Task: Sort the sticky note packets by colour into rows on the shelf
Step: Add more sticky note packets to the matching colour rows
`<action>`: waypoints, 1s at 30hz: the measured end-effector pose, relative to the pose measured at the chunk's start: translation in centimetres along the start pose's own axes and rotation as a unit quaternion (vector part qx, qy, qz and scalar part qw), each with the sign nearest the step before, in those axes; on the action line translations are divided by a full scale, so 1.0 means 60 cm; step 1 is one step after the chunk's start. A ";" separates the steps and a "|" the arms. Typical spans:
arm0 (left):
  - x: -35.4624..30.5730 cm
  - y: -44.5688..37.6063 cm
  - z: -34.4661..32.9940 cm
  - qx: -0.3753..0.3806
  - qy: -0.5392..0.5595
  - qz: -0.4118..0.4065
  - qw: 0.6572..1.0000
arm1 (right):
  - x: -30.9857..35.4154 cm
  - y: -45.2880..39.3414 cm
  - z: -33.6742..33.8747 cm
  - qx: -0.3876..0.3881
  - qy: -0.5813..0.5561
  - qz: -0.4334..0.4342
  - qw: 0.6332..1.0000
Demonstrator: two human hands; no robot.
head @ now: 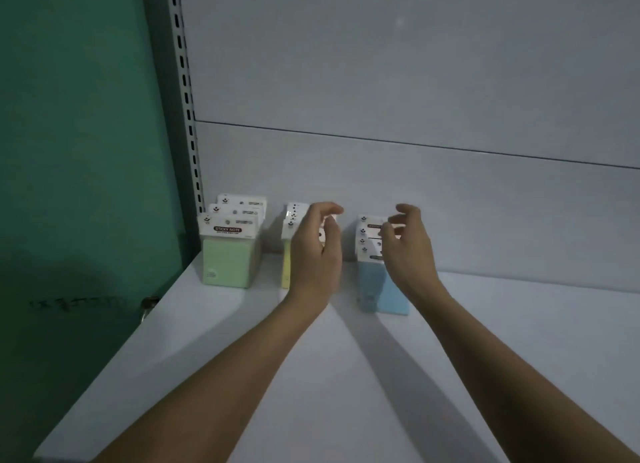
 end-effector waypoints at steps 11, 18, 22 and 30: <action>0.080 0.041 -0.117 0.174 -0.052 0.256 0.950 | -0.145 -0.013 0.036 0.282 -0.107 -0.143 0.943; 0.103 0.018 -0.150 0.150 -0.022 0.285 0.946 | -0.165 -0.027 0.016 0.169 -0.068 -0.092 0.979; 0.117 0.019 -0.145 0.134 -0.035 0.250 0.958 | -0.177 -0.029 0.017 0.155 -0.076 -0.056 0.983; 0.110 0.023 -0.159 0.143 -0.068 0.227 0.961 | -0.167 -0.028 0.006 0.123 -0.023 0.002 0.992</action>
Point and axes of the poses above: each hand's wrist, its own y-axis away from the middle knuckle, its own z-axis out of the back of the hand, x = y × z, the point moved 2 cm from there along -y, towards the middle knuckle, and after that the axes turned 8 degrees about x, right-handed, at the moved point
